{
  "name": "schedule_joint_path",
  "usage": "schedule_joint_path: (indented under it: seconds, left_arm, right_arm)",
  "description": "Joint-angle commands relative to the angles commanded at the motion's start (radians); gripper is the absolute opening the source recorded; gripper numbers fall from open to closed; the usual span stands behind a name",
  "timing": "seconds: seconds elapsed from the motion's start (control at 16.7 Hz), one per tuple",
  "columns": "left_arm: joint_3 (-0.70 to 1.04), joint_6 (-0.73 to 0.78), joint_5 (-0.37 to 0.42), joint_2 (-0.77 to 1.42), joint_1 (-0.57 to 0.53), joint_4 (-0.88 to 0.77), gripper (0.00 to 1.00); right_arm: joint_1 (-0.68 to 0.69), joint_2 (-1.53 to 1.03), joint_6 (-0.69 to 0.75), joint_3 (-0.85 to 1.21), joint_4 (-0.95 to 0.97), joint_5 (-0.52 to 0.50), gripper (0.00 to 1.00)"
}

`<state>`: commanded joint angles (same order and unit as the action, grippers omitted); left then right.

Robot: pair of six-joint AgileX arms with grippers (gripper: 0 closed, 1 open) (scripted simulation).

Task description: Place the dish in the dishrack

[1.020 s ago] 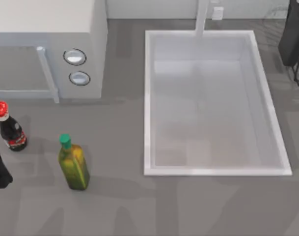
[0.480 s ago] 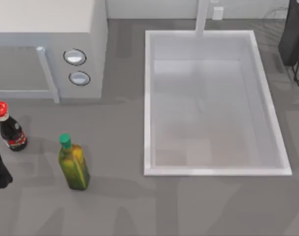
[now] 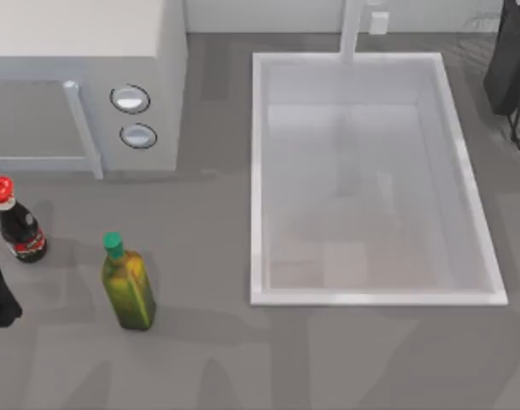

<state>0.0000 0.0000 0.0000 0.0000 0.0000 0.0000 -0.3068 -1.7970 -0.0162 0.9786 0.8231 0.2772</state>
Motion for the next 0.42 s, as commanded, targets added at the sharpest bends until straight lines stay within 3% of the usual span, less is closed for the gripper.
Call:
schedule_joint_path:
  seconds: [0.12,0.42]
  left_arm:
    - [0.000,0.000,0.000,0.000,0.000,0.000,1.00]
    - [0.000,0.000,0.000,0.000,0.000,0.000,1.00]
  right_arm:
    - [0.000,0.000,0.000,0.000,0.000,0.000,1.00]
    - [0.000,0.000,0.000,0.000,0.000,0.000,1.00]
